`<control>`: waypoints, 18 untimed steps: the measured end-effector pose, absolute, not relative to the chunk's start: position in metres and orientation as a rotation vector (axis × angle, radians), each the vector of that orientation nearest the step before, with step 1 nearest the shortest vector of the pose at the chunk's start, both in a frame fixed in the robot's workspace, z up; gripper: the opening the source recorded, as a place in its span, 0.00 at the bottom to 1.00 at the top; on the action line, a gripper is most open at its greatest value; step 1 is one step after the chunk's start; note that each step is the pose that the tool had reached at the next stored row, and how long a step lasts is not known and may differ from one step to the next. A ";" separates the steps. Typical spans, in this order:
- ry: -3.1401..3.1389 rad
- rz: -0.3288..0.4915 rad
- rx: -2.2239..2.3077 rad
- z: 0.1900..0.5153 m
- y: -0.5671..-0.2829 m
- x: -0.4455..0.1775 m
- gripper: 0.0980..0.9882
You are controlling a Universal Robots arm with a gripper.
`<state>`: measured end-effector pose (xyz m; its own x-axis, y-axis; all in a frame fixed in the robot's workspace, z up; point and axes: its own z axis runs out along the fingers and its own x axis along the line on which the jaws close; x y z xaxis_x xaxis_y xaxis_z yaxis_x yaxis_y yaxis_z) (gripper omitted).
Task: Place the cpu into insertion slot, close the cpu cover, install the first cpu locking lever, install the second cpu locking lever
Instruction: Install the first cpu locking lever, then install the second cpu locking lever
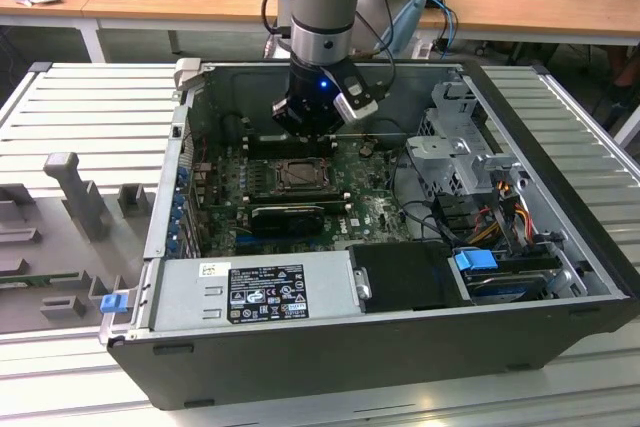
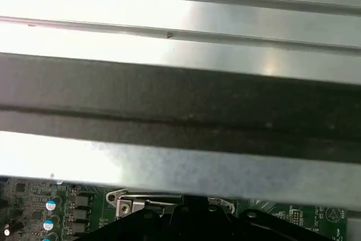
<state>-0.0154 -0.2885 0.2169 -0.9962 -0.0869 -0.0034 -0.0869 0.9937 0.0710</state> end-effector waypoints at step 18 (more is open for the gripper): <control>3.137 0.108 -0.135 0.217 -0.298 -0.015 0.01</control>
